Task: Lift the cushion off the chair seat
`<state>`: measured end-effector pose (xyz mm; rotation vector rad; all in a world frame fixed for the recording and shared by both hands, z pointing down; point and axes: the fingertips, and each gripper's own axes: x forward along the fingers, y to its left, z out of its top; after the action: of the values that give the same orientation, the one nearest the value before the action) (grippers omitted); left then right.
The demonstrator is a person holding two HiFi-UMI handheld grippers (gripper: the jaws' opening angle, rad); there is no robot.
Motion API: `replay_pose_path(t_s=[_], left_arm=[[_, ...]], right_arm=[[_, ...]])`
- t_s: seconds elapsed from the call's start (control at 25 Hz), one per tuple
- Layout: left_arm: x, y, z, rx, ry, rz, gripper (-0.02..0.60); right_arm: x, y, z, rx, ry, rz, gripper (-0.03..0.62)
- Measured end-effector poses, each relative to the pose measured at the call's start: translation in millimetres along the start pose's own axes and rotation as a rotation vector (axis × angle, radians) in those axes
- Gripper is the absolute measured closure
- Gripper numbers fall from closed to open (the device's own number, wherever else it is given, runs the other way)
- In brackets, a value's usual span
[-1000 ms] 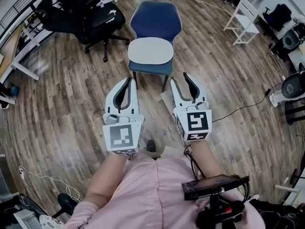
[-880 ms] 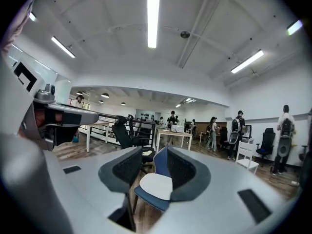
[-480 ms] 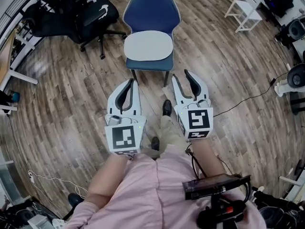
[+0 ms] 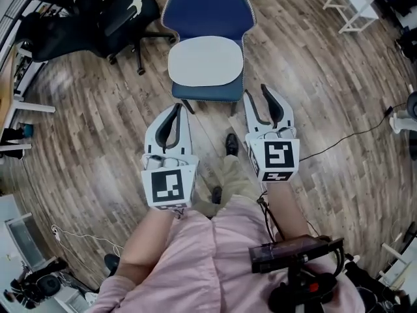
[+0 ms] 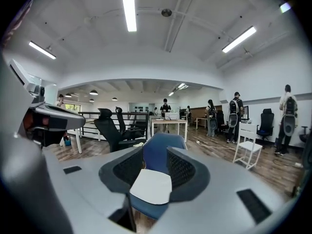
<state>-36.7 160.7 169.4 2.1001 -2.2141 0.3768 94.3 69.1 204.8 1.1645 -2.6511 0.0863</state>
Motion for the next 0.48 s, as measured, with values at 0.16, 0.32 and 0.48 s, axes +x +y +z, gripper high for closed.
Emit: replay_pose_path(t_s=[0.16,0.32,0.48], left_arm=[[49.6,10.1,10.5,0.018,0.027,0.021,0.568],[92.2,20.3,30.4,0.021,0.012,0.049,0.568],[118.2,40.2,51.9,0.030,-0.030,0.089,0.568]], right_arm=[[51.2,-29.3,9.1,0.022,0.000,0.020,0.445],[96.6,-53.4,30.5,0.018,-0.026,0.042,0.445],[129.3,-63.7,57.7,-0.002,-0.066,0.063,0.447]])
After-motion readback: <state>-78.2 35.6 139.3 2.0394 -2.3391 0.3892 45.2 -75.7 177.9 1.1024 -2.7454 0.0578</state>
